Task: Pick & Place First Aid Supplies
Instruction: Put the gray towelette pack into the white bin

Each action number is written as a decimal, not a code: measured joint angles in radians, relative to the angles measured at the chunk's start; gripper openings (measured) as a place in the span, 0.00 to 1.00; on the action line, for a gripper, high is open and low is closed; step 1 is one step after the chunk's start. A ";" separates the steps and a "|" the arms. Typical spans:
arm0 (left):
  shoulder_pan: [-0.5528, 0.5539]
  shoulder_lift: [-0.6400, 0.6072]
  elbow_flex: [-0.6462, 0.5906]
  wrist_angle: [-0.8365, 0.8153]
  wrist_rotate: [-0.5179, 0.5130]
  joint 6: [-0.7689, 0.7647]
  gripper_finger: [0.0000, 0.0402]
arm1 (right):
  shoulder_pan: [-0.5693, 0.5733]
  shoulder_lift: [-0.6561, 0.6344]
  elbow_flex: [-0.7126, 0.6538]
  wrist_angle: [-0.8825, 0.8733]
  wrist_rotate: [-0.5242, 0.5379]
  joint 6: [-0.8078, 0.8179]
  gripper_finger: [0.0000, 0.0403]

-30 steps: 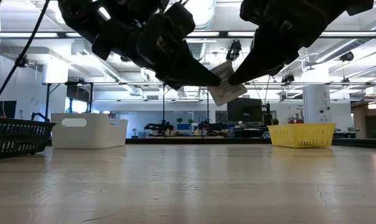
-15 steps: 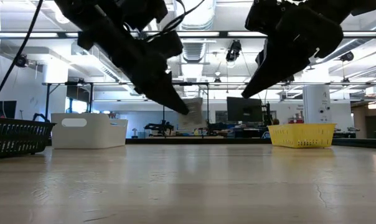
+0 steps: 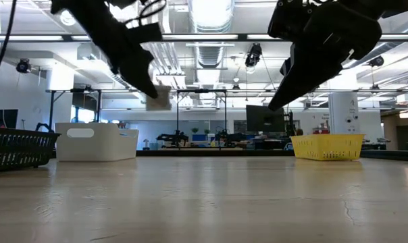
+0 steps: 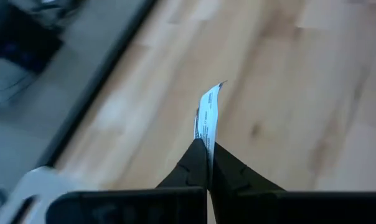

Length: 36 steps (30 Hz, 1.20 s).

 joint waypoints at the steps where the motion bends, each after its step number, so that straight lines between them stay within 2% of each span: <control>1: 0.000 -0.020 0.000 -0.024 -0.025 -0.015 0.00 | 0.000 0.000 0.000 0.000 0.000 0.000 0.23; 7: 0.013 -0.126 0.000 -0.218 -0.217 -0.162 0.00 | 0.000 0.000 -0.002 0.000 0.000 0.000 0.19; 11: 0.043 -0.171 0.000 -0.364 -0.258 -0.371 0.00 | 0.000 0.000 -0.005 0.001 0.000 0.000 0.17; 15: 0.074 -0.180 -0.002 -0.495 -0.249 -0.554 0.00 | 0.000 0.000 -0.006 0.001 0.000 0.011 0.16; 18: 0.093 -0.180 -0.023 -0.525 -0.229 -0.637 0.00 | 0.000 0.000 -0.006 0.001 0.000 0.011 0.16; 25: 0.139 -0.179 -0.092 -0.522 -0.071 -0.722 0.00 | 0.000 0.000 -0.006 0.001 0.000 0.011 0.19; 36: 0.200 -0.179 -0.174 -0.489 -0.004 -0.751 0.00 | 0.000 0.000 -0.007 0.002 0.000 0.011 0.17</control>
